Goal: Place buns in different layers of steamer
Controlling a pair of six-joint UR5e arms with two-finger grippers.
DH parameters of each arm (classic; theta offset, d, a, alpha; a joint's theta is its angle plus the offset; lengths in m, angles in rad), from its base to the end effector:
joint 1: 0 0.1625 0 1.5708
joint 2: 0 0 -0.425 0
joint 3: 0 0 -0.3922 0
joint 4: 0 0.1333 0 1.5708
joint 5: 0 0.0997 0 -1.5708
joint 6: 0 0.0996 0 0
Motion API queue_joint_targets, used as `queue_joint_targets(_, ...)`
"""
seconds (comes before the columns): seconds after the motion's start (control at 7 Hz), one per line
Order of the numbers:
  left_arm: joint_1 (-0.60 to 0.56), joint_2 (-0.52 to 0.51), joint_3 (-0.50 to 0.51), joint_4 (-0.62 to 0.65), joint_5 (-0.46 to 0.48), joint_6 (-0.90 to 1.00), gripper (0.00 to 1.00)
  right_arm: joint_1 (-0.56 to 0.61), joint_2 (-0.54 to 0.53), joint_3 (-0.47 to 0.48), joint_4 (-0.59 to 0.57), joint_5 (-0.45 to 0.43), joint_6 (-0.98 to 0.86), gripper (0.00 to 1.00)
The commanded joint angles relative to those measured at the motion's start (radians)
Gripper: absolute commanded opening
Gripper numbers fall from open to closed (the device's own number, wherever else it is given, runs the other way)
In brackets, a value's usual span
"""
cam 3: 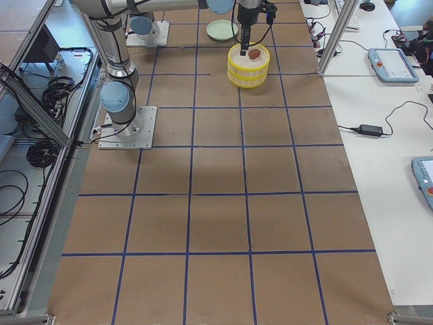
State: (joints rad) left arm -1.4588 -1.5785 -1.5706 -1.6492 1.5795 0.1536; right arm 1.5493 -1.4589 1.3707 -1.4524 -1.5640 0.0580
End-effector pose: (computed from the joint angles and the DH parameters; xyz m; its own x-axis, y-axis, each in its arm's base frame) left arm -0.0773 -0.4980 0.4768 -0.9991 0.0418 0.0046 0.0420 0.9954 0.0861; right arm 0.1225 -0.5375 0.5168 -0.9968 0.0796 -0.0050 0.0794 0.9964 0.0305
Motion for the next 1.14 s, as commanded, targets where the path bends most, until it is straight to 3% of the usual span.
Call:
queue_joint_targets(0.0, 0.005, 0.008, 0.004, 0.002, 0.004, 0.038, 1.00, 0.000, 0.002, 0.001, 0.001, 0.007, 0.000, 1.00)
queue_joint_targets(1.0, -0.009, 0.006, -0.011, 0.029, -0.019, 0.044, 1.00, 0.000, 0.002, 0.004, 0.001, 0.004, 0.000, 1.00)
